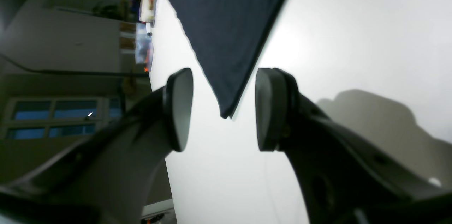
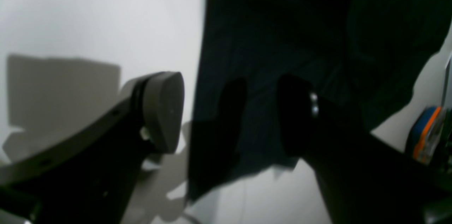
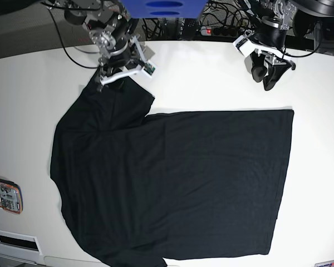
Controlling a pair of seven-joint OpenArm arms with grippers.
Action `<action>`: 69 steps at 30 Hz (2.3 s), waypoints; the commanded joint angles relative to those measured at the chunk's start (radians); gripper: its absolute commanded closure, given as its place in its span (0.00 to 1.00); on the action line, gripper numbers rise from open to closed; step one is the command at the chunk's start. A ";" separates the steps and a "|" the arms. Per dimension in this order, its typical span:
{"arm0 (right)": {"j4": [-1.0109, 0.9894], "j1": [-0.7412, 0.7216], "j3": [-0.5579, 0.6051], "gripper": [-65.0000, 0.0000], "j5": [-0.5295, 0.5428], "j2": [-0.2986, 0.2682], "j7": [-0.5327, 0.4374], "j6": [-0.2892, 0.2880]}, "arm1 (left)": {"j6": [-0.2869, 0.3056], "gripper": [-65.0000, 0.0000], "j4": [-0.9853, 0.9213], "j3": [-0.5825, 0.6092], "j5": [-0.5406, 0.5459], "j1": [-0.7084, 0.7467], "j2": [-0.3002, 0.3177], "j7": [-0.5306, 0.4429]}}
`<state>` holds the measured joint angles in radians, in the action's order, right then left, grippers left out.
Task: Fold the T-shirt properly
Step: 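Lower the right gripper onto the shirt's shoulder edge and pinch it, then lower the left gripper onto the opposite shoulder edge and pinch it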
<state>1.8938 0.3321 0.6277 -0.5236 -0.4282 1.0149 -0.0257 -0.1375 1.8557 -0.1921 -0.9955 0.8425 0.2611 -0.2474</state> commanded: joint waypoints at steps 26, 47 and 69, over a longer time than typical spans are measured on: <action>-0.125 0.022 -0.087 1.00 0.056 -0.004 0.041 -0.035 | -0.020 0.58 -0.020 -0.005 0.007 -0.042 0.000 -0.010; -0.083 0.025 -0.081 1.00 0.058 -0.004 0.037 -0.035 | 0.459 0.21 -0.038 0.046 0.247 -0.246 0.240 0.491; -0.083 0.023 -0.085 1.00 0.056 0.038 0.037 -0.035 | 0.494 0.27 -0.334 0.331 0.246 -0.524 0.326 0.584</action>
<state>1.8179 0.3389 0.5358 -0.5518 -0.3920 1.0439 -0.0139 0.2790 1.5448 0.1230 -0.7982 0.3027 0.5900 0.3511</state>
